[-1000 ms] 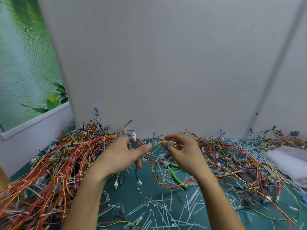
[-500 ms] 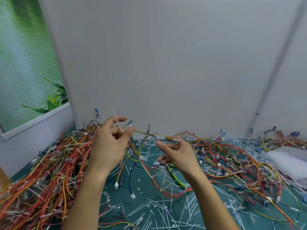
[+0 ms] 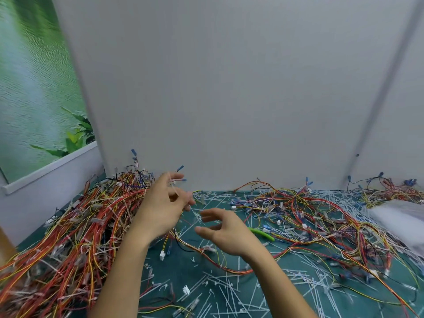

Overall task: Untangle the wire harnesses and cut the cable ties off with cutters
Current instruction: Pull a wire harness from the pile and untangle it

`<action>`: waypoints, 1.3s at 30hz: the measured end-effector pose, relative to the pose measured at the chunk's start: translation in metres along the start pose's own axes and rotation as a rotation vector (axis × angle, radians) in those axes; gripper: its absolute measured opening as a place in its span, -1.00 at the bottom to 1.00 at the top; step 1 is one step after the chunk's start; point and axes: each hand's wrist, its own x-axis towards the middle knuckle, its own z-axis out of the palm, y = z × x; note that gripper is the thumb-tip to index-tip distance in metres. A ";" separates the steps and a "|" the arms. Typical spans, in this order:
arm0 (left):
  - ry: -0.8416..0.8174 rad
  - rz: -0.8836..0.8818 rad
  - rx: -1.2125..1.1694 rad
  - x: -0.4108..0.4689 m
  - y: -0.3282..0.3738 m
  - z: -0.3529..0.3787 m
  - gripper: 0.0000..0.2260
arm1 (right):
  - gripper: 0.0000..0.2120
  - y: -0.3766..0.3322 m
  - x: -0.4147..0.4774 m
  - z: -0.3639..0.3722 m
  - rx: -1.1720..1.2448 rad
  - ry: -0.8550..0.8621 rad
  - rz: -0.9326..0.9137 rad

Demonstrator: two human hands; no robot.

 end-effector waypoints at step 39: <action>-0.296 -0.179 -0.659 0.003 -0.006 0.020 -0.78 | -0.28 0.071 0.016 -0.056 -0.447 0.192 0.326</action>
